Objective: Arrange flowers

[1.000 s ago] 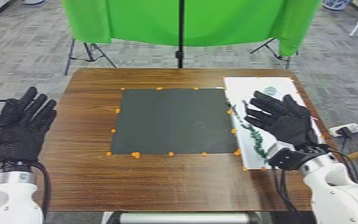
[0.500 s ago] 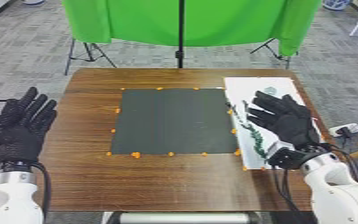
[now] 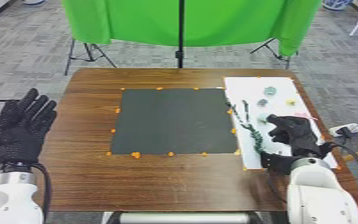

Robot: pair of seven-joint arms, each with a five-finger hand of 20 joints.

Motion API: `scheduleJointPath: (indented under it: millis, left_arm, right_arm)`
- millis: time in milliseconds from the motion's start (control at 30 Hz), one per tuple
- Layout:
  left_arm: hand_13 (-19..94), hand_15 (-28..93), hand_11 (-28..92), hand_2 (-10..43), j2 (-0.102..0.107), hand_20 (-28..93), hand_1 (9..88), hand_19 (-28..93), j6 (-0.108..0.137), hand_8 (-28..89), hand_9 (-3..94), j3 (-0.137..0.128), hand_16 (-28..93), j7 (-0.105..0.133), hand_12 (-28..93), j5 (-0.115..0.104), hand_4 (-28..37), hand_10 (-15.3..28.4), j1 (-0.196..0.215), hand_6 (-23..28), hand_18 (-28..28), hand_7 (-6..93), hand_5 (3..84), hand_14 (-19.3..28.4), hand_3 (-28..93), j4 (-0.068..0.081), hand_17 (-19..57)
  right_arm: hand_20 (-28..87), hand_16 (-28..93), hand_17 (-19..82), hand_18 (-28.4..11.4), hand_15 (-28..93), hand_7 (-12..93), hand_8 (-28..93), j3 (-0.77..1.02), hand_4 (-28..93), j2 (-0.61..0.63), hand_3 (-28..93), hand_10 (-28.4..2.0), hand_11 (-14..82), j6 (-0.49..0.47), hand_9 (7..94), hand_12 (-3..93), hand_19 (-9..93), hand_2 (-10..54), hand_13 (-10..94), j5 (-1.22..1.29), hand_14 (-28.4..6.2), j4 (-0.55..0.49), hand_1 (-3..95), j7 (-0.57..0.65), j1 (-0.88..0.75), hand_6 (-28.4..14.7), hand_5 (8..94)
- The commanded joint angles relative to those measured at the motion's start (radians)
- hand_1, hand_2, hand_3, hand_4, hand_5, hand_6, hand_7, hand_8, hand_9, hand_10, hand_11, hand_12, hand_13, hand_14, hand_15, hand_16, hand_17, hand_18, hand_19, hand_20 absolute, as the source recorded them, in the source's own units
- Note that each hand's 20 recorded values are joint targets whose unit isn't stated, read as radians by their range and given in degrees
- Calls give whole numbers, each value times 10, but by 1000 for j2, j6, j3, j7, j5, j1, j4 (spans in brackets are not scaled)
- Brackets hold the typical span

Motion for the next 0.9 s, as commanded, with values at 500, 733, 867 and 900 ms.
scheduleJointPath:
  millis: [500,733,867,900]
  left_arm:
    - [277,168,156,140,-5,99,245,296,16,-95,347,-7,-17,11,85,-32,-283,141,29,87,134,94,416,136,720,-10,-68]
    - [278,171,157,140,3,100,245,298,12,-95,349,4,-18,16,86,-40,-283,142,24,88,134,94,418,136,721,-7,-68]
    - [278,171,158,140,-1,100,245,298,10,-96,349,1,-18,17,86,-47,-283,142,29,88,134,95,418,135,721,-8,-68]
    - [278,171,158,140,0,100,245,298,12,-96,350,1,-18,18,86,-49,-283,141,28,88,134,94,418,135,721,-7,-68]
  right_arm:
    - [359,330,245,-253,782,277,-132,-145,-283,53,531,-186,553,-387,612,331,790,-95,553,-934,-169,129,418,87,49,-34,702]
    - [381,346,262,-263,776,295,-133,-162,-282,53,387,-177,555,-490,655,346,800,-95,592,-874,-166,133,536,71,68,-24,753]
    - [388,350,264,-262,764,271,-32,-165,-282,50,609,-169,537,-529,671,337,795,-95,602,-841,-161,137,484,45,72,-23,769]
    - [388,350,265,-259,759,265,12,-167,-282,50,588,-165,522,-526,686,331,792,-95,608,-842,-159,140,519,40,71,-26,778]
